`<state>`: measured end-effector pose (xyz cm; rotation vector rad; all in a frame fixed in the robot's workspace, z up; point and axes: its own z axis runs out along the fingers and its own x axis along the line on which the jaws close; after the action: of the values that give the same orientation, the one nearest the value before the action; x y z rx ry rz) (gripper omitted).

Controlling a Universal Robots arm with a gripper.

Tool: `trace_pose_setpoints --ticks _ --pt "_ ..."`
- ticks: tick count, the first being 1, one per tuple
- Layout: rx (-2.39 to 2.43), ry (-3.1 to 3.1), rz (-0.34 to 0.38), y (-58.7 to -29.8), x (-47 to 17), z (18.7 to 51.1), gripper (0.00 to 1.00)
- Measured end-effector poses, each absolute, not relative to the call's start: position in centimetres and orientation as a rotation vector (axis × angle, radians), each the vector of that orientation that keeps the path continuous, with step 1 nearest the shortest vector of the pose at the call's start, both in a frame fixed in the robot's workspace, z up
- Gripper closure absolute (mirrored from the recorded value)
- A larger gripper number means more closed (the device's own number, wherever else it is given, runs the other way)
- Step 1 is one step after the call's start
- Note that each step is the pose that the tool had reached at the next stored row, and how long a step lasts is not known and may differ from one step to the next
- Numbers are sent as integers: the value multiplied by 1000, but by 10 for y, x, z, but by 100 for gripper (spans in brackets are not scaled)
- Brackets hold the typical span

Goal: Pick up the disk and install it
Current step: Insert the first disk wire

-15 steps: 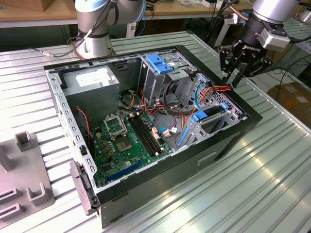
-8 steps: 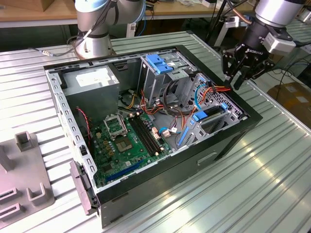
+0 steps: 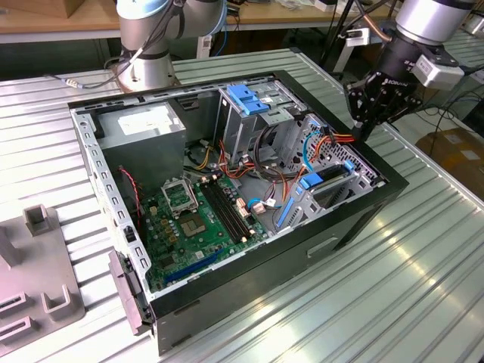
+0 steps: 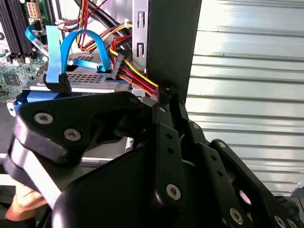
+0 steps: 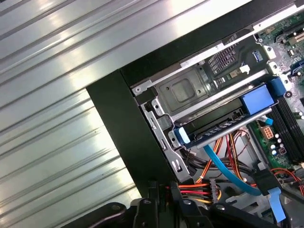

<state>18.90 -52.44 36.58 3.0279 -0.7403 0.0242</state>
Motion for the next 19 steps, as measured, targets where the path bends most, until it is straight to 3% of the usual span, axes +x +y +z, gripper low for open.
trace_pose_setpoints --ticks 1,6,8,19 --pt "3028 -740 24 -524 189 366 78" --pt "3028 -740 24 -524 189 365 78" --pt "3028 -740 24 -524 189 365 84" --pt "3007 -821 23 -524 189 373 84"
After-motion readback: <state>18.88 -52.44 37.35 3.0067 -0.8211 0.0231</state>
